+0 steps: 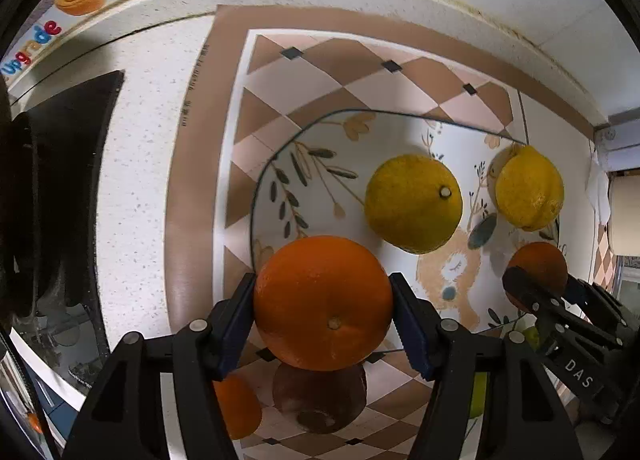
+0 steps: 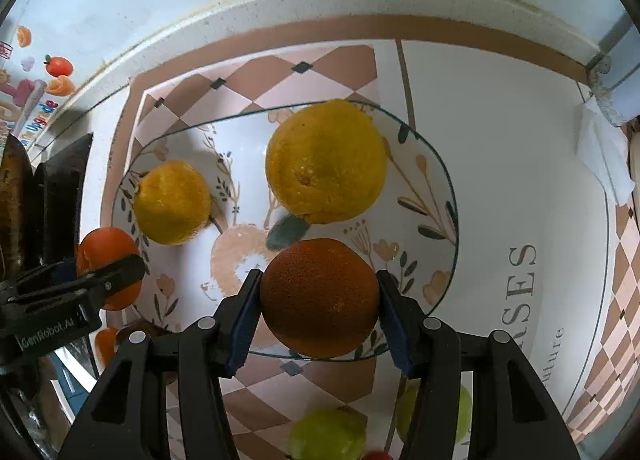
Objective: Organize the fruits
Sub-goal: 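Lower the orange onto the plate with the left tool while the right tool places its fruit beside it, then open both tools and lift them away from the plate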
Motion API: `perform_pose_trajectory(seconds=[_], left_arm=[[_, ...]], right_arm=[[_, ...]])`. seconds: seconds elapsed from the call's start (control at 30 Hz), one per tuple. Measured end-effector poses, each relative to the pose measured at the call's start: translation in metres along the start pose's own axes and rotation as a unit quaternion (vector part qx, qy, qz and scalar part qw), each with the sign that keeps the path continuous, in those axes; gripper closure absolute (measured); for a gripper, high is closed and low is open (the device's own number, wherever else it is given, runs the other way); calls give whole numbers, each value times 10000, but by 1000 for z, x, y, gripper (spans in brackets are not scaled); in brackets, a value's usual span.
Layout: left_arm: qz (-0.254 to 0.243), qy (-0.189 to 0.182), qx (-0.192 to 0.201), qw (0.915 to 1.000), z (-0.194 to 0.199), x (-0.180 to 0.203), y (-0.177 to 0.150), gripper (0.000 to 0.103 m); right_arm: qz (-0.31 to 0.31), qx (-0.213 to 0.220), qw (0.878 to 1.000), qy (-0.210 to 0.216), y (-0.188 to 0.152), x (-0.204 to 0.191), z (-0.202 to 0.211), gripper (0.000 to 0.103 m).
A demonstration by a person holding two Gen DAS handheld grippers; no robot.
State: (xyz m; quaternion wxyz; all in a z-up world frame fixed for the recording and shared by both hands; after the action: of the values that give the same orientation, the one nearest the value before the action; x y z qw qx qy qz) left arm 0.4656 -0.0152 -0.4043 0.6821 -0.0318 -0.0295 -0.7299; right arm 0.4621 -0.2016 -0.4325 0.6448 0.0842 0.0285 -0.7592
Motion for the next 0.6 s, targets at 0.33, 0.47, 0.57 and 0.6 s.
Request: perform_pose_trajectory(seconds=[0.33, 0.47, 0.57, 0.6], left_arm=[[-65, 39, -164, 9998, -16, 5, -3, 40], [-9, 47, -44, 10000, -14, 7, -2, 12], [65, 26, 104, 9999, -3, 5, -5, 12], [89, 21, 141, 9999, -1, 4, -7, 12]], right_arm=[[-129, -159, 9998, 57, 2, 0, -6, 17], [-97, -89, 9999, -51, -5, 7, 8, 11], [-66, 27, 9998, -170, -11, 12, 21, 10], [-42, 99, 9997, -231, -14, 12, 28, 10]])
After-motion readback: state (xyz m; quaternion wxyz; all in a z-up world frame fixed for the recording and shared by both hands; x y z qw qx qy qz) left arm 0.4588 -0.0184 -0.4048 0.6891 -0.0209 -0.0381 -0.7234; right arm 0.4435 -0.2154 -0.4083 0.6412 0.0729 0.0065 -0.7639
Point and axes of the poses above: each gripper's, at about its wrist camera, not at the fingertips, and z roughly against the way its jaws point, x to its right, y to its top, the point moved 9 cm from there along -z, roughly the way its jaws point, and after that the axes turned 3 degrees about -z, right-handed, at the moved point
